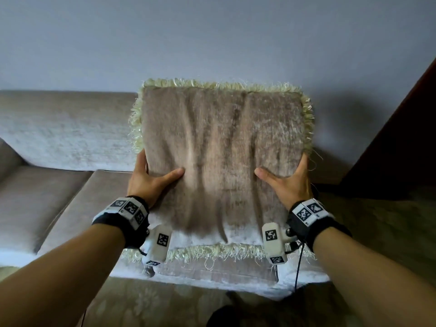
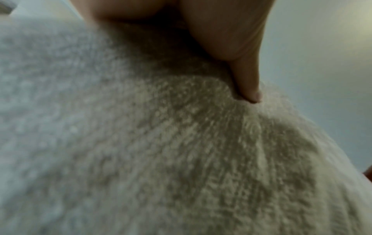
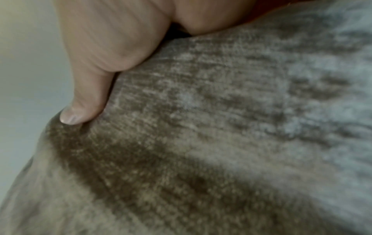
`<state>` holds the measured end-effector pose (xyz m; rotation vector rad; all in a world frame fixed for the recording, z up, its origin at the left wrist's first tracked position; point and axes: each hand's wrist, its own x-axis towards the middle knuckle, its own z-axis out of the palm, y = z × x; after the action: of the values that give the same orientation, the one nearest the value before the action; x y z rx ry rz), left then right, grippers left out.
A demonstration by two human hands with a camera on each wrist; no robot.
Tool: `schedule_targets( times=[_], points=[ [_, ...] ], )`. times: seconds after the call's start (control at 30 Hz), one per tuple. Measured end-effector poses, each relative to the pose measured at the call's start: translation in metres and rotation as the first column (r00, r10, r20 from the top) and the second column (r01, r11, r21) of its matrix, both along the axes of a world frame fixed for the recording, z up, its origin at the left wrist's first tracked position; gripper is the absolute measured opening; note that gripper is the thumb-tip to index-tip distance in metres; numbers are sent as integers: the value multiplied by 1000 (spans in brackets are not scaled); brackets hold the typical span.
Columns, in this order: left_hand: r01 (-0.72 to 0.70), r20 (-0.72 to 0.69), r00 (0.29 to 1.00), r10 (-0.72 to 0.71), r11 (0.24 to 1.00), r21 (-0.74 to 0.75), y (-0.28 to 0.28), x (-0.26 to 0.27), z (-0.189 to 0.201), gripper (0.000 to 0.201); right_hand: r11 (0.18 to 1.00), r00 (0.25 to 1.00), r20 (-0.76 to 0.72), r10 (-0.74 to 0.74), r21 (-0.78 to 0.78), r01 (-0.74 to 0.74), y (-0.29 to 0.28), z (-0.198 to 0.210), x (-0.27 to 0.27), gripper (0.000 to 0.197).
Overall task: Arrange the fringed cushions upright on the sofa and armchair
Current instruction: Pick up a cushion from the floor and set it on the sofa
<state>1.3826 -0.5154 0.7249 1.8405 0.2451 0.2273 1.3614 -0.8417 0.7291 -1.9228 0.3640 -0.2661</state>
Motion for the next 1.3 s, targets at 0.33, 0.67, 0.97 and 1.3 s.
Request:
schedule_targets(
  times=[0.33, 0.67, 0.97, 1.3],
  points=[
    [79, 45, 996, -79, 997, 5, 10, 208, -191, 109, 996, 995, -27, -91, -5, 91, 12, -192, 188, 159],
    [113, 212, 972, -97, 991, -67, 17, 307, -363, 96, 992, 981, 158, -115, -32, 122, 15, -349, 274, 148],
    [185, 339, 931, -133, 975, -125, -10, 374, -412, 78, 987, 961, 233, -151, -25, 161, -2, -394, 333, 145],
    [247, 393, 899, -194, 965, -87, -19, 436, -434, 90, 992, 948, 305, -93, -52, 113, -18, -424, 387, 133]
  ],
)
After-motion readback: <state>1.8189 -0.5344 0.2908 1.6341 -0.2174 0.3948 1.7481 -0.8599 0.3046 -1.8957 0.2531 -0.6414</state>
